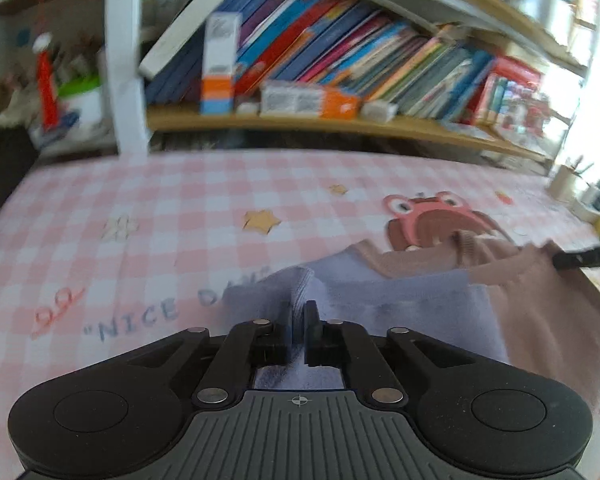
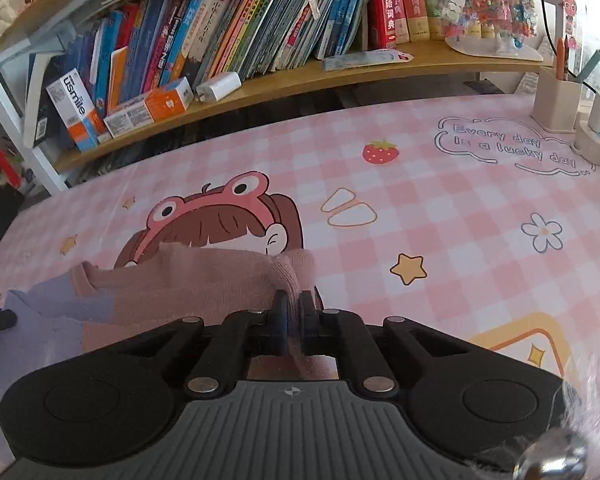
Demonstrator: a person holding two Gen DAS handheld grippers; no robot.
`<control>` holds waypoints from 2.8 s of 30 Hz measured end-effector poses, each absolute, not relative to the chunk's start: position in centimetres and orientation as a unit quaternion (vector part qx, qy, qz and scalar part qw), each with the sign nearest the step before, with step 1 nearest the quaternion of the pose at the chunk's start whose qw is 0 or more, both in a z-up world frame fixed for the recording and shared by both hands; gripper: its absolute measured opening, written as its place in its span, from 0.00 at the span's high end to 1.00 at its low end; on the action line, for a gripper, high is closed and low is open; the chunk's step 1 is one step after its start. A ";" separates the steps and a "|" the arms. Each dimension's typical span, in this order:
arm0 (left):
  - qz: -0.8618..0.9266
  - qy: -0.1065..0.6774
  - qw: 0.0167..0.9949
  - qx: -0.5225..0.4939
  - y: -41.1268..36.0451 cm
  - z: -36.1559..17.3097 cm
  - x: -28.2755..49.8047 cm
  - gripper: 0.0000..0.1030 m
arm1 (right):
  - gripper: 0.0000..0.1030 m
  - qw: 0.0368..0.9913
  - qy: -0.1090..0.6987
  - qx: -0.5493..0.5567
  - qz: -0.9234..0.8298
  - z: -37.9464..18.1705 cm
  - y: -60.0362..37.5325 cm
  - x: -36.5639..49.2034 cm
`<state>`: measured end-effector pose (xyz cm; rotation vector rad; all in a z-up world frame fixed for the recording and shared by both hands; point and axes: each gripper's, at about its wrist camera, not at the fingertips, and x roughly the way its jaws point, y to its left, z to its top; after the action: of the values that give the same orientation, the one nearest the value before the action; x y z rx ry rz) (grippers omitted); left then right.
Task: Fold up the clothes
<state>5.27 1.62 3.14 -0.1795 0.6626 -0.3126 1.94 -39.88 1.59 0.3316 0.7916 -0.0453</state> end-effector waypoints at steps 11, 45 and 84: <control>-0.100 0.383 0.915 -0.081 1.7 -1.7 9.5 0.96 | 0.95 0.897 0.396 0.199 -0.016 -0.6 -40.5 5.6; -0.042 0.379 0.922 -0.058 0.3 2.3 -2.7 0.26 | 0.14 0.923 0.370 0.074 -0.079 3.8 -36.3 -6.5; -0.050 0.425 0.901 -0.064 -7.0 1.0 -15.8 0.24 | 0.12 0.908 0.407 0.086 -0.054 2.8 -34.4 -21.2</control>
<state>-15.79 -6.98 1.01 -0.1330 0.8798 -0.1038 -21.19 -34.38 2.77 0.1768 0.8391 -0.1117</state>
